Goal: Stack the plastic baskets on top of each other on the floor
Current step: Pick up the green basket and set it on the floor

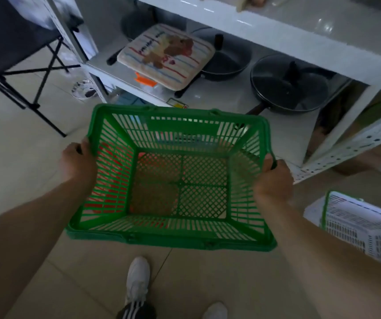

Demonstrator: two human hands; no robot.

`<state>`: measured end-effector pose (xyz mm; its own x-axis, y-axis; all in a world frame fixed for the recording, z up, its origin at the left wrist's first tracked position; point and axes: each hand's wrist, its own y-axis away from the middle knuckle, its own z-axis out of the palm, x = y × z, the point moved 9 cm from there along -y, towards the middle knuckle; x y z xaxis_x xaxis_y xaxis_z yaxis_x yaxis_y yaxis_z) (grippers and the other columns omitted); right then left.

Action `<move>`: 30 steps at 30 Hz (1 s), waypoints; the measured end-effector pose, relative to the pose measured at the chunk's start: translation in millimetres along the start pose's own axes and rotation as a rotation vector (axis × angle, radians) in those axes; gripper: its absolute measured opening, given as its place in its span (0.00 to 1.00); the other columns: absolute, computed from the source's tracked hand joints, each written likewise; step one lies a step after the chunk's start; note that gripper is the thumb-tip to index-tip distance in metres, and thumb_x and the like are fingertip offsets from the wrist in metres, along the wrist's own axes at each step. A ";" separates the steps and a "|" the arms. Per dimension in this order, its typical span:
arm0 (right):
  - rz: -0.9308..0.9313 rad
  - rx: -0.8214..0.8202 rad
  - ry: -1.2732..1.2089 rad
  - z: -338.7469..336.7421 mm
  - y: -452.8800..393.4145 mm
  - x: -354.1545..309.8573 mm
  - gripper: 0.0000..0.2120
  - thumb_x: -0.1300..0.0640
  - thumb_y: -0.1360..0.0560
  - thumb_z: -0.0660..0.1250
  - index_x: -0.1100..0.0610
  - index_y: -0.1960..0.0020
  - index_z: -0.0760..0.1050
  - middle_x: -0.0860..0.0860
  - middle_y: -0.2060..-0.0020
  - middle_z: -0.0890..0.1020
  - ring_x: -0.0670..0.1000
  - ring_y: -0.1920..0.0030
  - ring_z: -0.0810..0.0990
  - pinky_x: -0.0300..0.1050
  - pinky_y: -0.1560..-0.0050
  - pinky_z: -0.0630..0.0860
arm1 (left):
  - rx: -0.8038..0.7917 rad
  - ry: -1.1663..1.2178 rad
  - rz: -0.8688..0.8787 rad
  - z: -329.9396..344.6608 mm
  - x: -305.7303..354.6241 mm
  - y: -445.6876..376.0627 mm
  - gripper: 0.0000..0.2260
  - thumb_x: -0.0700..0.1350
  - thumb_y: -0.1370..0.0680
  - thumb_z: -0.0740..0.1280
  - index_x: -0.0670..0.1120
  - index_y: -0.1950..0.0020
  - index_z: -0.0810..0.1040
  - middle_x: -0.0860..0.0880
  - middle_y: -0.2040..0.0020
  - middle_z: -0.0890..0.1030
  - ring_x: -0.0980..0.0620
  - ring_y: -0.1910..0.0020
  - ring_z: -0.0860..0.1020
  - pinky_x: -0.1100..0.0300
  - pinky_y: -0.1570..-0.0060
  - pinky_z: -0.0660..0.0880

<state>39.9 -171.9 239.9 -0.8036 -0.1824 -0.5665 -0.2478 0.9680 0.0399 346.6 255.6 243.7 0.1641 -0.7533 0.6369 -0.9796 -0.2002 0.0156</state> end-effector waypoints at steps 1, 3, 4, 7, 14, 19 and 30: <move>0.006 0.003 0.003 8.5 5.8 -6.8 0.25 0.42 0.17 0.49 0.63 0.50 0.73 0.62 0.57 0.79 0.63 0.55 0.78 0.49 0.61 0.66 | 0.000 -0.008 0.001 -4.6 -4.9 -8.8 0.22 0.55 0.19 0.56 0.37 0.52 0.77 0.32 0.52 0.80 0.34 0.52 0.79 0.45 0.52 0.74; 0.023 -0.010 0.014 25.8 16.5 -17.3 0.26 0.42 0.17 0.49 0.62 0.47 0.75 0.62 0.53 0.79 0.63 0.50 0.78 0.49 0.59 0.66 | 0.005 -0.015 0.000 -11.0 -15.9 -25.0 0.22 0.55 0.19 0.56 0.37 0.52 0.77 0.31 0.52 0.79 0.34 0.52 0.79 0.45 0.52 0.74; 0.026 -0.020 0.016 34.4 21.9 -22.7 0.25 0.42 0.17 0.49 0.61 0.45 0.75 0.61 0.51 0.80 0.63 0.49 0.78 0.50 0.57 0.66 | 0.006 -0.018 -0.007 -13.3 -22.0 -32.6 0.22 0.56 0.19 0.56 0.37 0.52 0.77 0.31 0.52 0.79 0.34 0.52 0.79 0.45 0.53 0.74; -0.002 -0.024 -0.005 56.7 38.0 -39.7 0.24 0.44 0.17 0.50 0.59 0.40 0.76 0.60 0.49 0.81 0.62 0.48 0.78 0.51 0.56 0.70 | -0.015 -0.065 -0.024 -19.5 -38.2 -53.4 0.23 0.57 0.19 0.55 0.38 0.49 0.78 0.32 0.50 0.80 0.34 0.51 0.79 0.46 0.51 0.74; 0.057 -0.052 0.018 107.1 71.9 -65.7 0.27 0.40 0.18 0.48 0.58 0.35 0.73 0.62 0.41 0.79 0.64 0.43 0.78 0.56 0.51 0.74 | -0.048 -0.068 -0.061 -25.5 -65.5 -105.6 0.20 0.55 0.19 0.57 0.39 0.47 0.78 0.34 0.48 0.81 0.37 0.49 0.79 0.49 0.51 0.74; 0.099 -0.132 0.075 133.3 90.8 -87.5 0.25 0.45 0.16 0.48 0.63 0.36 0.72 0.62 0.43 0.79 0.62 0.49 0.78 0.50 0.58 0.68 | -0.064 -0.101 -0.075 -22.5 -84.3 -146.0 0.22 0.59 0.20 0.55 0.43 0.48 0.78 0.37 0.49 0.82 0.38 0.50 0.80 0.45 0.48 0.77; 0.204 -0.116 0.097 202.9 102.2 -87.7 0.25 0.43 0.17 0.50 0.62 0.41 0.74 0.62 0.47 0.81 0.64 0.47 0.80 0.54 0.53 0.73 | -0.060 -0.057 -0.094 9.1 -123.3 -195.4 0.21 0.61 0.23 0.56 0.45 0.56 0.74 0.33 0.51 0.81 0.34 0.52 0.80 0.44 0.52 0.77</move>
<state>194.9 -22.0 126.6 -0.8902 -0.0064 -0.4555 -0.1311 0.9612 0.2428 518.8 381.9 155.0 0.2598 -0.7675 0.5860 -0.9646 -0.2350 0.1199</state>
